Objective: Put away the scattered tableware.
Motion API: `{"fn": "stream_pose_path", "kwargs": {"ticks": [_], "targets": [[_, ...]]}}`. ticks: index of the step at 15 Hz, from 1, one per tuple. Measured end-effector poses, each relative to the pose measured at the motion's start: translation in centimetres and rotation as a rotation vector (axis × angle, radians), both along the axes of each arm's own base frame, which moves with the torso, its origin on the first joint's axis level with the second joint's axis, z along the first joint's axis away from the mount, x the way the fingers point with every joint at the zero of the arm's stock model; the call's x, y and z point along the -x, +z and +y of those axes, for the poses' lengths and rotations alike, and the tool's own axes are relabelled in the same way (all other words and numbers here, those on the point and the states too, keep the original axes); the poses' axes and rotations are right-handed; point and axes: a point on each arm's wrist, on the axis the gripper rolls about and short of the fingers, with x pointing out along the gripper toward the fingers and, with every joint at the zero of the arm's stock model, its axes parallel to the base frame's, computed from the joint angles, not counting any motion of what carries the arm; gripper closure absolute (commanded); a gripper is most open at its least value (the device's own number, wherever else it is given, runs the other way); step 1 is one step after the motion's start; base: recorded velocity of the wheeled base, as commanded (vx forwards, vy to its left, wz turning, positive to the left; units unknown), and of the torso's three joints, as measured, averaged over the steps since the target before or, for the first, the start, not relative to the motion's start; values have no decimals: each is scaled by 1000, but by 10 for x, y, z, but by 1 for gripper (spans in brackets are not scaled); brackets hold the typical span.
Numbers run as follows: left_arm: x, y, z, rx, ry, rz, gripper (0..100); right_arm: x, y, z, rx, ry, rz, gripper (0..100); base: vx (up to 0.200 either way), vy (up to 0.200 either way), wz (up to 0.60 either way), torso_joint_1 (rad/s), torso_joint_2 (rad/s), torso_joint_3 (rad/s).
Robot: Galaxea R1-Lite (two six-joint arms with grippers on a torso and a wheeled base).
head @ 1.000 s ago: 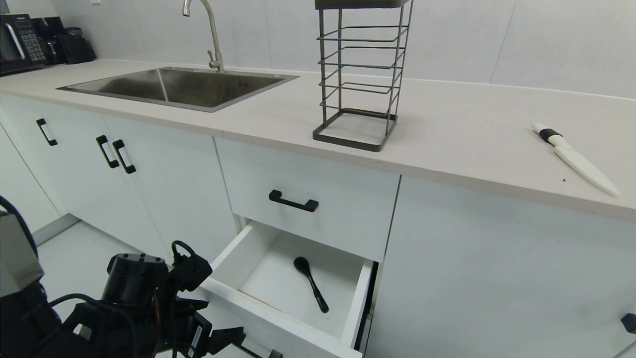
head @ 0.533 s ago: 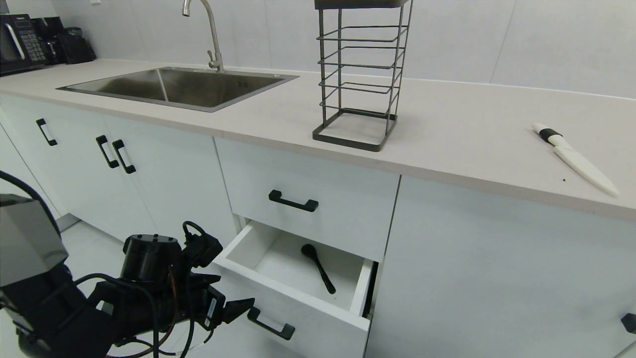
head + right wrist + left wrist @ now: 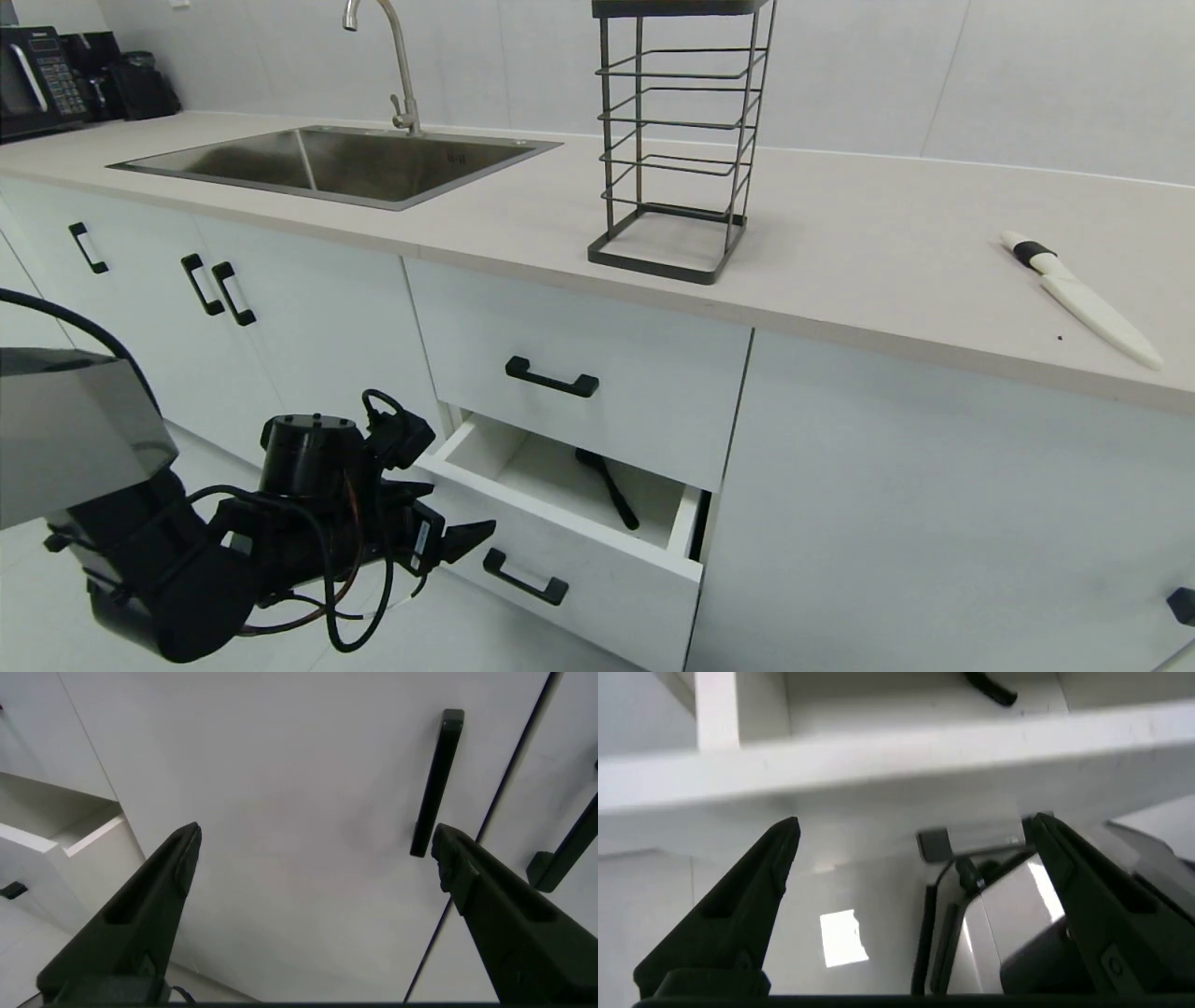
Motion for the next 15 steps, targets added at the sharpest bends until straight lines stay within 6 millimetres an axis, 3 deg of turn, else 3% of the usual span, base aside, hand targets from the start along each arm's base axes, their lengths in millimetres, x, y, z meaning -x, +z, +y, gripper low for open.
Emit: {"fn": "stream_pose_path", "kwargs": {"ticks": [10, 15], "targets": [[-46, -14, -13, 52, 19, -104, 0, 0, 0, 0, -1, 0, 0, 0, 0, 0, 0, 0, 0, 0], [-56, -23, -16, 53, 18, -104, 0, 0, 0, 0, 0, 0, 0, 0, 0, 0, 0, 0, 0, 0]]}}
